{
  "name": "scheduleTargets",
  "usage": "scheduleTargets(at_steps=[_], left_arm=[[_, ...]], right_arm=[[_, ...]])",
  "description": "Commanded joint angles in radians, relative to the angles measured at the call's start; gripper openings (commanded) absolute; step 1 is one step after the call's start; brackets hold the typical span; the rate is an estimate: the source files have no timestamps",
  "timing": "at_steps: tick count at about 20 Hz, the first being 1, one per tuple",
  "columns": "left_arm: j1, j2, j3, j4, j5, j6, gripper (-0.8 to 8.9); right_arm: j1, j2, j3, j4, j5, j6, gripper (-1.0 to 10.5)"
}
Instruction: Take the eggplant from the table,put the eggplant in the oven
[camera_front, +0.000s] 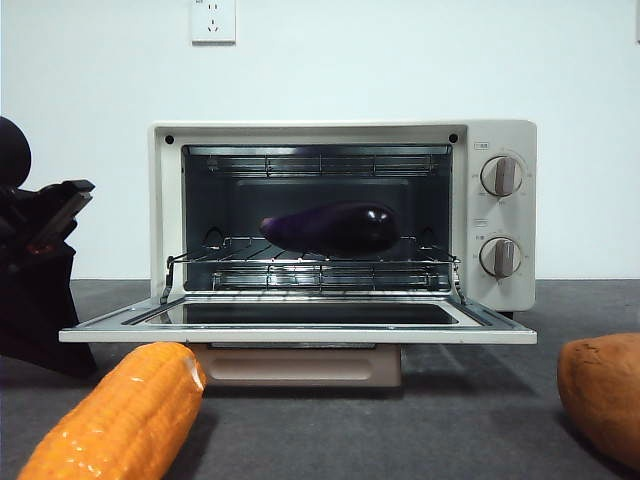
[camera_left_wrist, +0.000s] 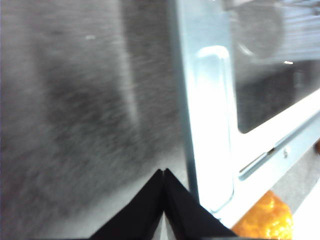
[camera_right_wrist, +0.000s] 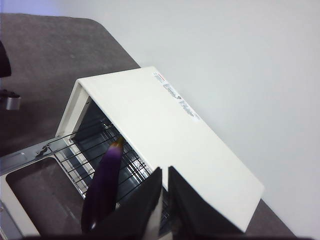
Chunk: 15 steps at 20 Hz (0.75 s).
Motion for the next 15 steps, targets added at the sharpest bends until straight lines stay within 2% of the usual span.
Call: scheduleTargets(at_steps=[1,15], left_arm=[[-0.002,0.04,0.008,0.023,0.04,0.024,0.06],[0.007,0.047,0.01,0.055,0.191,0.051,0.06]], right_arm=[[0.013,0.0,0.023,-0.006,0.0,0.021,0.0],[0.013,-0.009,0.023,-0.067,0.001,0.054,0.0]])
